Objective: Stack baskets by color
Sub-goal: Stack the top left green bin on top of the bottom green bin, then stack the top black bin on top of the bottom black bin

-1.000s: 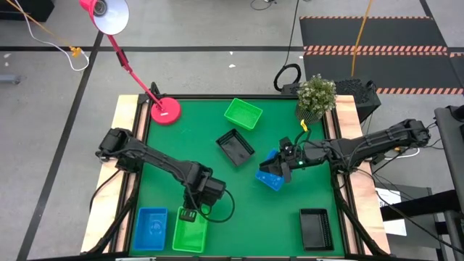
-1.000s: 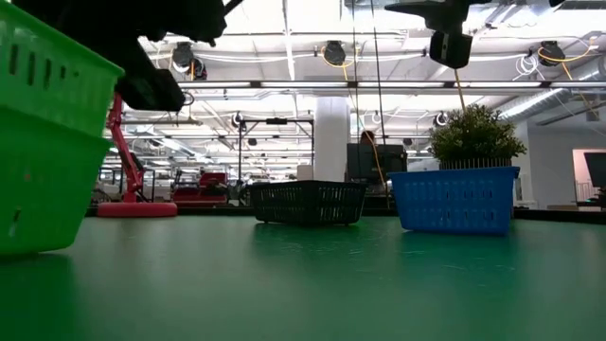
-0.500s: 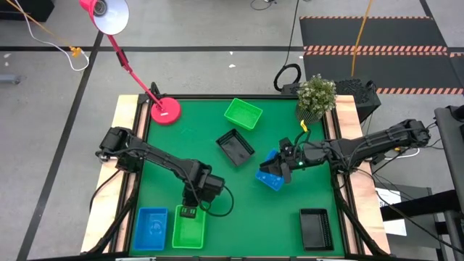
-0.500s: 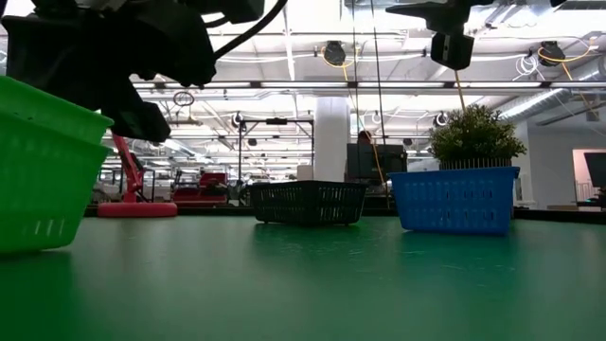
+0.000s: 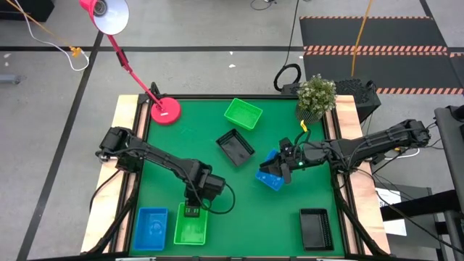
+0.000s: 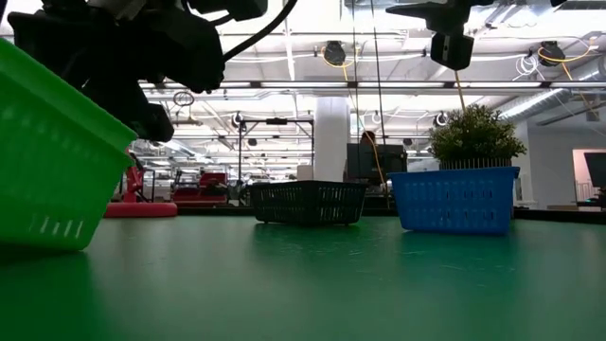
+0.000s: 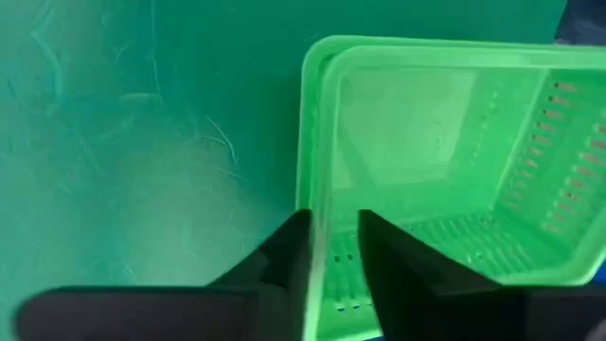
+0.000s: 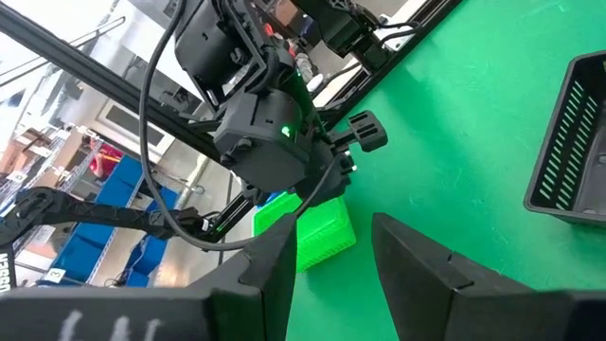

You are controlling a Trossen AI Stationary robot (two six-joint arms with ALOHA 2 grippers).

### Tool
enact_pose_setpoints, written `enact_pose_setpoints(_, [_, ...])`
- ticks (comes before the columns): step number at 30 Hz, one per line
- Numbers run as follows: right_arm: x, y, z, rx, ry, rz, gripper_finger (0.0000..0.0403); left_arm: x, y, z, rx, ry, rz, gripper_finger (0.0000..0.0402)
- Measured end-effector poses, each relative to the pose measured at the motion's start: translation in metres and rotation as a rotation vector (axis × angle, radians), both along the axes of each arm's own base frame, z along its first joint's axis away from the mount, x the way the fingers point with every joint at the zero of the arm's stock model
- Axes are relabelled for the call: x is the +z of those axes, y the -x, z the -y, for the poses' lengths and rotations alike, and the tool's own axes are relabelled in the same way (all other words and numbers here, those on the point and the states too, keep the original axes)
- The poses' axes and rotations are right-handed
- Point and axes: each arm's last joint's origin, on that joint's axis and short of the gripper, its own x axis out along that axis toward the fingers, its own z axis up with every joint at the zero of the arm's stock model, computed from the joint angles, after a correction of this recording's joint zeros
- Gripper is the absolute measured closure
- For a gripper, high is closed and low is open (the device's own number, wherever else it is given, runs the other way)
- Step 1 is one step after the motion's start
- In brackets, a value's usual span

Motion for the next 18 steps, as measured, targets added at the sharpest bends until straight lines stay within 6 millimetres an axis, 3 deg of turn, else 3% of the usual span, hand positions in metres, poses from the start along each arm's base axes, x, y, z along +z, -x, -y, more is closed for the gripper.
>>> enact_pose_setpoints(4, [0.000,0.000,0.000,0.000,0.006,0.001,0.0271,0.009,0.004,-0.003,0.055,0.020,-0.031,0.0240])
enact_pose_setpoints(9, [0.000,-0.001,0.006,-0.021,0.022,0.003,0.0271,0.041,0.013,-0.010,0.106,0.032,0.014,0.0198])
enact_pose_setpoints(13, [0.000,-0.002,0.013,-0.046,0.041,0.007,0.0271,0.071,0.023,-0.016,0.144,0.008,0.124,0.0203])
enact_pose_setpoints(18, [0.005,-0.004,0.025,-0.034,0.027,0.022,0.0271,0.109,0.044,-0.027,0.235,-0.041,0.273,0.0241])
